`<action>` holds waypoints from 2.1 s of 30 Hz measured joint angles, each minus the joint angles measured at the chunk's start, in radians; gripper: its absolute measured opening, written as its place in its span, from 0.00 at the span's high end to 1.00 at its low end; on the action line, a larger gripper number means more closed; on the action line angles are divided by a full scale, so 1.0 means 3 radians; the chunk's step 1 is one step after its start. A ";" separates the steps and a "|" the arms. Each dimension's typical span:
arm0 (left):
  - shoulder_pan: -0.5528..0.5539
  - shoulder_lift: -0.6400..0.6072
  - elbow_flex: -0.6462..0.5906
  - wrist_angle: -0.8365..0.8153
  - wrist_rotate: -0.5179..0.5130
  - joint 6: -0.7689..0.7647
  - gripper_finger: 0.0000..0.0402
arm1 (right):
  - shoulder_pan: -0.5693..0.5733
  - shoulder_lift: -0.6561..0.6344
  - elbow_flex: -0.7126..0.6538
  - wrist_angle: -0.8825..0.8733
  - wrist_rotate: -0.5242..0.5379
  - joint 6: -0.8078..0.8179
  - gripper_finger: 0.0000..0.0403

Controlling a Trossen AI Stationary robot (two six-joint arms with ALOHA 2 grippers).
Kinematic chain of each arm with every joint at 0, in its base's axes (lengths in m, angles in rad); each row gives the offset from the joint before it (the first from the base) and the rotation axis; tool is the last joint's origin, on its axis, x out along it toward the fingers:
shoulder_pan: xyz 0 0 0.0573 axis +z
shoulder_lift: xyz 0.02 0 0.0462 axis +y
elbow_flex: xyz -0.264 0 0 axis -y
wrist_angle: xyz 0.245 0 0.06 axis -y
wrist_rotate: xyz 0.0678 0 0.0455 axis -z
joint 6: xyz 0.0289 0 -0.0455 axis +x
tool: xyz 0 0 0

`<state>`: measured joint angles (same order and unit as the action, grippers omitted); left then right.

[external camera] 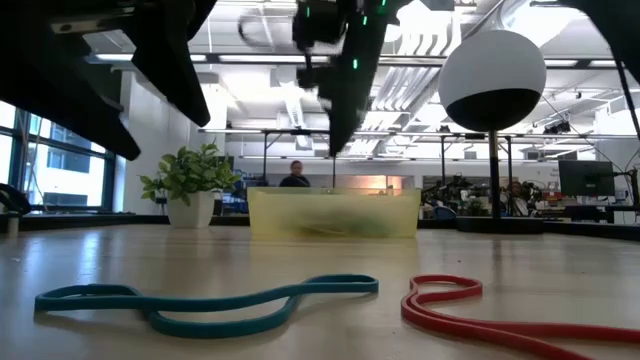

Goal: Pick and place rubber bands into bin
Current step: Put the blue rubber band into the yellow bin

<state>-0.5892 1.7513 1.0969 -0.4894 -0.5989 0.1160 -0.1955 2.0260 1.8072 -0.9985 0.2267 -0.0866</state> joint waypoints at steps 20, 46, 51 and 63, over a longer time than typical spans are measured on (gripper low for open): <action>0.0188 0.0205 0.0000 0.0969 0.1111 -0.0155 0.41 | 0.2091 -0.0777 -0.0020 -0.0617 0.1691 0.0988 0.61; 0.0223 0.0858 0.0978 0.0123 0.1327 -0.0587 0.50 | 0.3691 -0.0790 -0.0767 -0.1160 0.2897 0.3257 0.65; 0.0222 0.1010 0.1191 -0.0162 0.1385 -0.0548 0.56 | 0.3689 -0.0795 -0.1000 -0.1027 0.2918 0.3266 0.65; 0.0293 0.1112 0.1238 -0.0228 0.1502 -0.0586 0.48 | 0.3715 -0.0805 -0.1062 -0.0894 0.2994 0.3237 0.65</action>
<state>-0.5012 2.0848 1.4683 -0.5578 -0.1483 -0.0598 0.9189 1.7844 1.4887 -1.2667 1.1248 0.8845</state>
